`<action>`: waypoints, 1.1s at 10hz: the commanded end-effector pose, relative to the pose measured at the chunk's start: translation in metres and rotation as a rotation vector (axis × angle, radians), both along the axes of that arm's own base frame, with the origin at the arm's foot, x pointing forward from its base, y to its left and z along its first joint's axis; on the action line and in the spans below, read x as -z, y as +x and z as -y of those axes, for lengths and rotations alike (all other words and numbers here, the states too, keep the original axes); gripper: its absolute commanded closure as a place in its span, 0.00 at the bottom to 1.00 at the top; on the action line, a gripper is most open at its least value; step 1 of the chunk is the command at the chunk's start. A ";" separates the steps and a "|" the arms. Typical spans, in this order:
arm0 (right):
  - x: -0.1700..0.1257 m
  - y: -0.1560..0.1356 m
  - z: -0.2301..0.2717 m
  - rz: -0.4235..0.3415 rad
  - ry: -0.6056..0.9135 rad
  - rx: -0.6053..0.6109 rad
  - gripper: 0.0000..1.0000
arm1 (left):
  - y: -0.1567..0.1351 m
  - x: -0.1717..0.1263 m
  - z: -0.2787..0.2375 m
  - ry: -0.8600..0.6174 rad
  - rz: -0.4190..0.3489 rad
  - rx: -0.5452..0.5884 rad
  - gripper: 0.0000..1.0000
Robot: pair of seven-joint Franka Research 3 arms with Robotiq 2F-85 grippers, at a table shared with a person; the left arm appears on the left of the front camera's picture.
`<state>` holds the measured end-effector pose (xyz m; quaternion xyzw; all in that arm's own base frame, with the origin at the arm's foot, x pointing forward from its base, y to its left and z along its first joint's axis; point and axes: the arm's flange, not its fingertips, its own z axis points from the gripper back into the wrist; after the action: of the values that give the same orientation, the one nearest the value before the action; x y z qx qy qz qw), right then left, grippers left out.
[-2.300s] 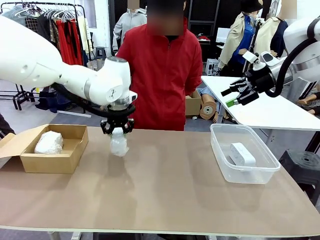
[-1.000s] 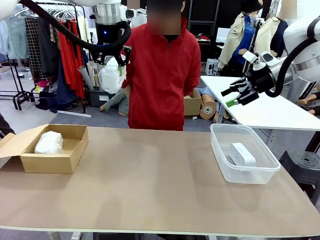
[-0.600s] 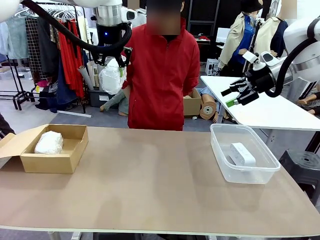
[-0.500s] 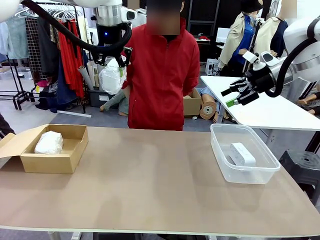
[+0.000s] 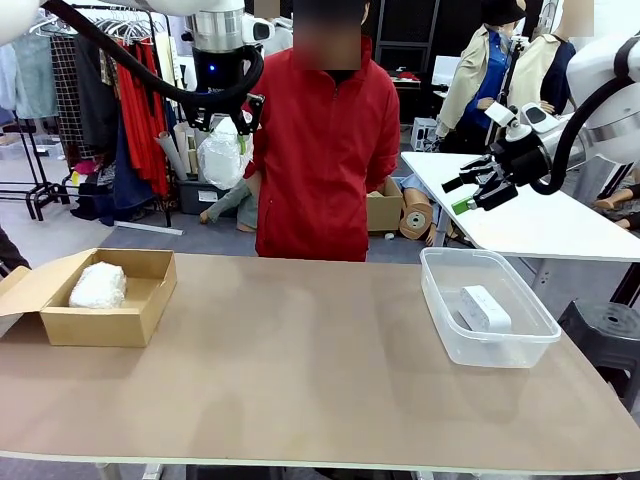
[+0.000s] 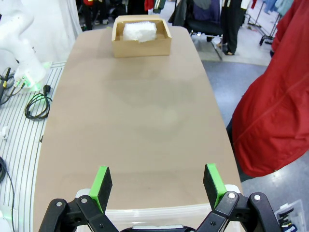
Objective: Separate and place wrapped and unwrapped clocks.
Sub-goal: Pick up the Digital clock indicated by the person, then if the picked Digital clock is wrapped, place it in the Package Box ; if not, place it in the Organizing box.
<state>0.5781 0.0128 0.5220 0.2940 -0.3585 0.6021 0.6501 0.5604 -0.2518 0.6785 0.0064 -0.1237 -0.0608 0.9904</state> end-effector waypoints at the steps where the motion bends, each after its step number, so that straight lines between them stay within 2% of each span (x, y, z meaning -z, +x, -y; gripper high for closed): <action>1: -0.002 -0.001 0.000 0.015 0.002 -0.002 0.00 | -0.003 -0.003 -0.002 -0.009 0.001 -0.002 1.00; 4: -0.002 -0.001 0.000 0.015 0.002 -0.002 0.00 | 0.000 0.000 0.000 0.000 0.000 0.000 1.00; 5: -0.002 -0.001 0.000 0.015 0.002 -0.002 0.00 | -0.015 -0.006 -0.007 0.019 -0.028 0.057 1.00; 7: -0.002 -0.001 0.000 0.015 0.002 -0.002 0.00 | -0.040 -0.002 -0.026 0.050 -0.038 0.059 1.00; 9: -0.002 -0.001 0.000 0.015 0.002 -0.002 0.00 | -0.063 0.005 -0.039 0.064 -0.011 0.081 1.00; 11: -0.002 -0.001 0.000 0.015 0.002 -0.002 0.00 | -0.065 0.023 -0.058 0.087 -0.014 0.054 1.00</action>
<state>0.5781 0.0128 0.5220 0.2939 -0.3585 0.6021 0.6501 0.5017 -0.2105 0.6729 0.0433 -0.1033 -0.0882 0.9898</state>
